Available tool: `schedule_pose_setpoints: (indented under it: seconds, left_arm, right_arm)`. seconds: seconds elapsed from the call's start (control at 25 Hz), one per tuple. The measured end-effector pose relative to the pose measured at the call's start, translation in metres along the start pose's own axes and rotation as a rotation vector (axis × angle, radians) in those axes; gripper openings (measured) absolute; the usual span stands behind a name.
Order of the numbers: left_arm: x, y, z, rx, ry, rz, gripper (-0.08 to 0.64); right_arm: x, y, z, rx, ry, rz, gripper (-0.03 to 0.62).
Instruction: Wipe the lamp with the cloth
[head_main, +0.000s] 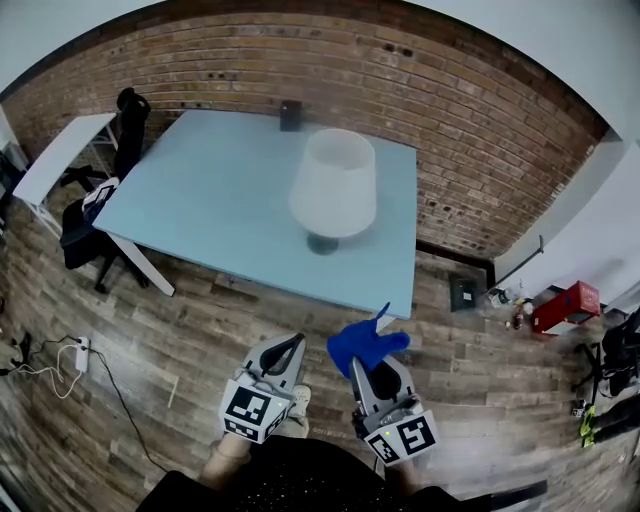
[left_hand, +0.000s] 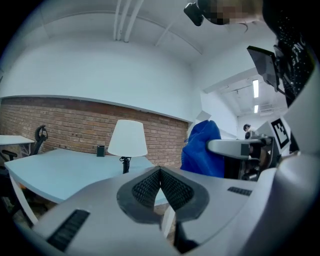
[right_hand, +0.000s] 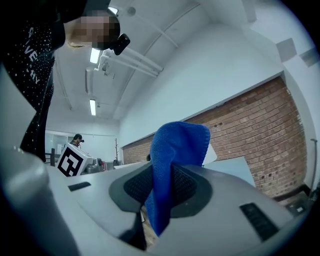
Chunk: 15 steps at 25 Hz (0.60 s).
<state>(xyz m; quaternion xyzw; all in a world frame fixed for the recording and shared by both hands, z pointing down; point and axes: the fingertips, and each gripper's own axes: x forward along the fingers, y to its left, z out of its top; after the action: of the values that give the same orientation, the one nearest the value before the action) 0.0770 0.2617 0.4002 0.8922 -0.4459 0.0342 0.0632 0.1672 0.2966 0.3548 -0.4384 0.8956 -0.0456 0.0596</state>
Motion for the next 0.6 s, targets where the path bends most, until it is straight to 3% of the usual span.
schedule_pose_setpoints:
  seconds: [0.32,0.6]
  left_arm:
    - [0.065,0.071,0.01,-0.009,-0.002,-0.01,0.009]
    - [0.107,0.096,0.03,0.012,-0.022,-0.064,0.008]
  right_arm:
    - [0.09,-0.041,0.001,0.013,-0.019,0.027,0.074]
    - [0.129,-0.065,0.017,-0.015,-0.036,0.016,0.074]
